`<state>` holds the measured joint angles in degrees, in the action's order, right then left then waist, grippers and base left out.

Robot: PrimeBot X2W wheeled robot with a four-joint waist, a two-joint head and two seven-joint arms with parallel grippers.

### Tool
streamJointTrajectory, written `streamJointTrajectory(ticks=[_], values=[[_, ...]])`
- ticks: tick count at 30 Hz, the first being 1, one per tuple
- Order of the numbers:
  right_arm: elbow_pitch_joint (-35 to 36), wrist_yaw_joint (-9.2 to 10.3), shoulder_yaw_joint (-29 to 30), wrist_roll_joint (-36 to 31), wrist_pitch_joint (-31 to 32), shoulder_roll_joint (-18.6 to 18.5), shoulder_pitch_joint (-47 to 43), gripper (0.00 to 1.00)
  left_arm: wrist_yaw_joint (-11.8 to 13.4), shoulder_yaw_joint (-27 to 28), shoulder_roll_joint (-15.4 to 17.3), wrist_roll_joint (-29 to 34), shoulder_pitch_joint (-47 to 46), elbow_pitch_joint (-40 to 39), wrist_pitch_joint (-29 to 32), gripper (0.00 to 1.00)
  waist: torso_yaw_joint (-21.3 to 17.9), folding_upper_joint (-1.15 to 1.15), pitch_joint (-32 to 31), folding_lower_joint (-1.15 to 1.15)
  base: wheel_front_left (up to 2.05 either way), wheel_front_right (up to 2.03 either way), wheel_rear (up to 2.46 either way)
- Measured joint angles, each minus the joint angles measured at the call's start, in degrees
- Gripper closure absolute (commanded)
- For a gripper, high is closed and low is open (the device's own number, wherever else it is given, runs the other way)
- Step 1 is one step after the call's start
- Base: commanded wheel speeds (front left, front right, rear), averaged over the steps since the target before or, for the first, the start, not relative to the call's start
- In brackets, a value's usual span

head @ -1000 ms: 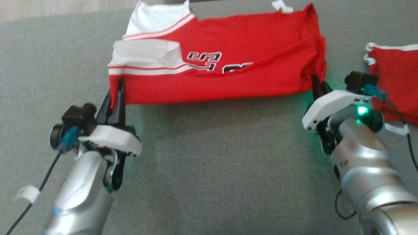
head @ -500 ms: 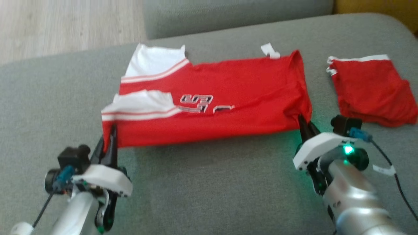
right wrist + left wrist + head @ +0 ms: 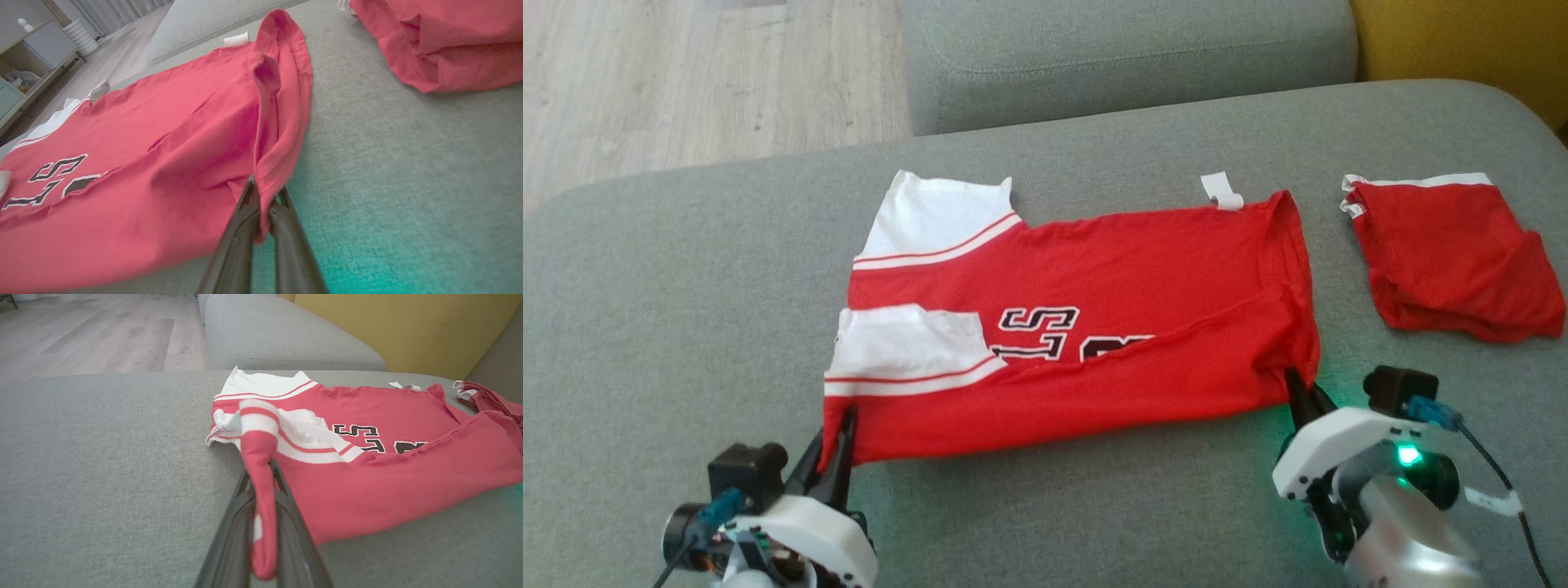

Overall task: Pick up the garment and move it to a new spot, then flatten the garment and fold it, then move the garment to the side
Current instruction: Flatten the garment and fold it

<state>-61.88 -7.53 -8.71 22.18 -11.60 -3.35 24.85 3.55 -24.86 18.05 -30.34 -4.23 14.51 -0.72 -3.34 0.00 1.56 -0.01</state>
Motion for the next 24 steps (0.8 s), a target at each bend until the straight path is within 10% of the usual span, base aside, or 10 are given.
streamJointTrajectory(ticks=[3, 4, 6, 16, 18, 24], values=[[1.9, 0.0, 2.3, -1.9, 0.1, 0.1, -1.7, 1.0, 0.1, -0.5, 0.1, 0.0, 0.9, -1.0, 0.6, 1.0, 0.0, 0.0, -0.2, 0.0, 0.0, 0.0, 0.0], [2.7, 0.0, 3.1, -2.7, 0.1, 0.1, -2.2, 0.86, 0.3, -0.7, 0.1, 0.0, 1.1, -1.3, 0.7, 1.0, 0.0, 0.0, -0.2, 0.0, 0.0, 0.0, 0.0], [4.7, 0.0, 5.1, -4.5, 0.0, 0.2, -3.0, 0.0, 0.6, -0.9, 0.1, 0.0, 1.3, -1.6, 0.7, 1.0, -0.1, 0.0, -0.1, 0.01, 0.0, 0.0, 0.0], [15.9, 0.0, 16.2, -11.1, 1.1, 0.4, -8.4, 0.0, 1.5, -1.0, 0.3, 0.0, 1.3, -2.6, 0.7, 0.98, -0.7, 0.0, 0.2, 0.01, 0.0, 0.0, 0.0], [18.8, 0.0, 16.9, -11.3, 1.5, 0.4, -9.4, 0.0, 1.8, -0.9, 0.3, 0.0, 1.3, -2.8, -0.2, 0.0, -0.8, 0.0, 0.1, 0.01, 0.0, 0.0, 0.0], [31.2, 0.0, 12.4, -12.2, -0.3, 0.5, -11.5, 0.0, 2.9, 1.0, -1.2, 0.3, 0.9, -4.4, -8.8, 0.0, -0.8, 0.0, -0.2, 0.01, 0.0, 0.0, 0.0]])
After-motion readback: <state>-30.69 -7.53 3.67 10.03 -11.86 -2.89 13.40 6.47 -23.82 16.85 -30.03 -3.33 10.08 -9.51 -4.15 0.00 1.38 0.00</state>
